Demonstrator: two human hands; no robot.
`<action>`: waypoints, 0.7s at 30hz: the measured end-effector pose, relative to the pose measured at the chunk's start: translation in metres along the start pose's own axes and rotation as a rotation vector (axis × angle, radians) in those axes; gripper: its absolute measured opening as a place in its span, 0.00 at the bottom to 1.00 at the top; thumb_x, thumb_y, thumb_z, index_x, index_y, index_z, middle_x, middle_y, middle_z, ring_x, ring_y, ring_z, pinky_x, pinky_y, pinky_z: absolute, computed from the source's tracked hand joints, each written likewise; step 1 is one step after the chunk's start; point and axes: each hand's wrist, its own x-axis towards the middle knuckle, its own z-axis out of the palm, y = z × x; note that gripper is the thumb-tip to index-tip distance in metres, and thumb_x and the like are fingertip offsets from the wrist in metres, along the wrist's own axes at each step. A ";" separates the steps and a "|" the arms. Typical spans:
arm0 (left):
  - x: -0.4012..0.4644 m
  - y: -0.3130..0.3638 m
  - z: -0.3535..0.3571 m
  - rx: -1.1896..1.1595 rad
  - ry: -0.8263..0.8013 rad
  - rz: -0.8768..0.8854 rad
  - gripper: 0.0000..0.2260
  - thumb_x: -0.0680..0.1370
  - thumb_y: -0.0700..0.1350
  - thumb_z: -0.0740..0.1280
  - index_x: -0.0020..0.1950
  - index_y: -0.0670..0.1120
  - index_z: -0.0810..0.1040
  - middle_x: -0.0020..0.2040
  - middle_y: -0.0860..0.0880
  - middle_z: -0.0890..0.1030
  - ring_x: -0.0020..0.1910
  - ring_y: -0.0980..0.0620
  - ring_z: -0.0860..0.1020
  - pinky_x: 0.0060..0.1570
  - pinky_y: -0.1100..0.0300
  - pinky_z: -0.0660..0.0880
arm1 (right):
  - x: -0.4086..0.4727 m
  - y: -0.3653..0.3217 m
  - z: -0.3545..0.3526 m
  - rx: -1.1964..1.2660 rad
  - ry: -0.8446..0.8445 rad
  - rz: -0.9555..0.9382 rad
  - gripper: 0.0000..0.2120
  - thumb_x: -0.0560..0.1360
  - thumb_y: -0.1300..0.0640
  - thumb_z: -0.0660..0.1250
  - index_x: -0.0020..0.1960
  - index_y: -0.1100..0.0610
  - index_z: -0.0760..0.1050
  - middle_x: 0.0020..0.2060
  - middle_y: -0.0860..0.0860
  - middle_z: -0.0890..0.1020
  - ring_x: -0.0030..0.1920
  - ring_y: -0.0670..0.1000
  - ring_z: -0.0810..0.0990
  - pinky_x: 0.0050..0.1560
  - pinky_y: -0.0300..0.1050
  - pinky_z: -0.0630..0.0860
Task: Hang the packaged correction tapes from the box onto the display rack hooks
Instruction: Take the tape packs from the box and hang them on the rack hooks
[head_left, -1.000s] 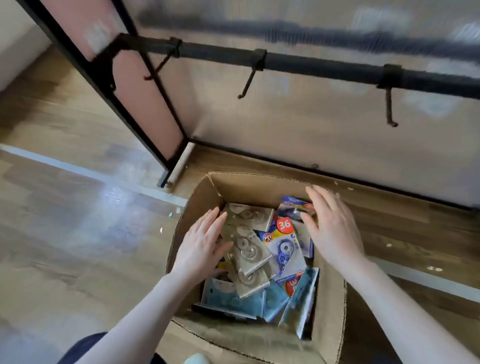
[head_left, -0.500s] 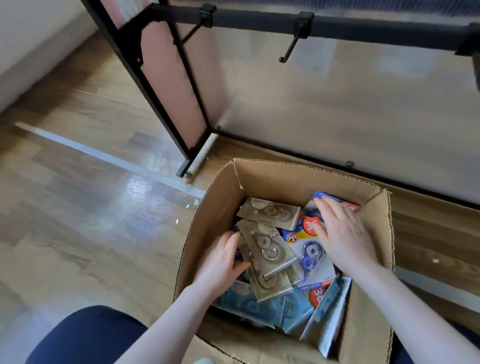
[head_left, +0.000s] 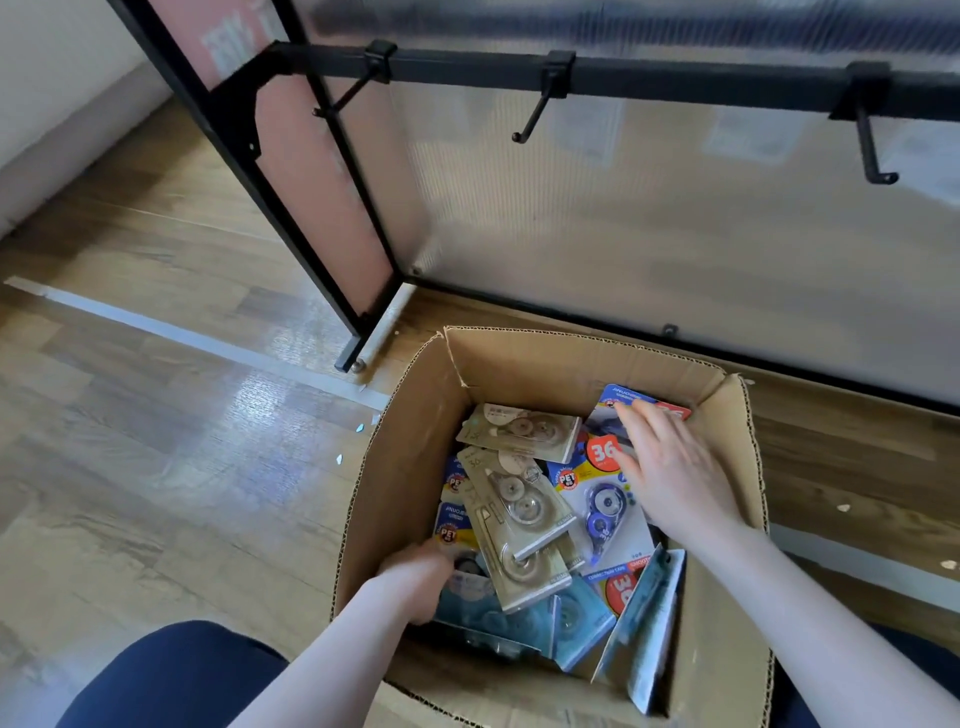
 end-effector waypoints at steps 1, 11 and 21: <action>0.001 0.003 -0.002 0.023 -0.003 -0.020 0.25 0.75 0.34 0.64 0.70 0.50 0.65 0.64 0.44 0.69 0.59 0.44 0.73 0.53 0.57 0.73 | 0.000 0.001 0.001 -0.002 -0.003 0.000 0.24 0.67 0.59 0.76 0.61 0.61 0.74 0.54 0.57 0.79 0.51 0.59 0.80 0.46 0.52 0.78; 0.009 0.007 0.011 0.402 -0.073 -0.048 0.19 0.78 0.40 0.64 0.68 0.42 0.68 0.65 0.42 0.72 0.62 0.43 0.71 0.60 0.53 0.69 | 0.001 0.002 0.005 0.010 -0.146 0.067 0.22 0.75 0.53 0.66 0.68 0.56 0.68 0.61 0.55 0.73 0.57 0.57 0.76 0.52 0.53 0.76; 0.018 0.003 0.013 0.256 -0.046 -0.058 0.12 0.80 0.40 0.59 0.62 0.42 0.72 0.54 0.44 0.77 0.51 0.47 0.76 0.47 0.60 0.71 | -0.002 0.002 0.003 0.000 -0.211 0.120 0.23 0.77 0.51 0.63 0.70 0.55 0.66 0.65 0.55 0.70 0.60 0.57 0.74 0.55 0.52 0.74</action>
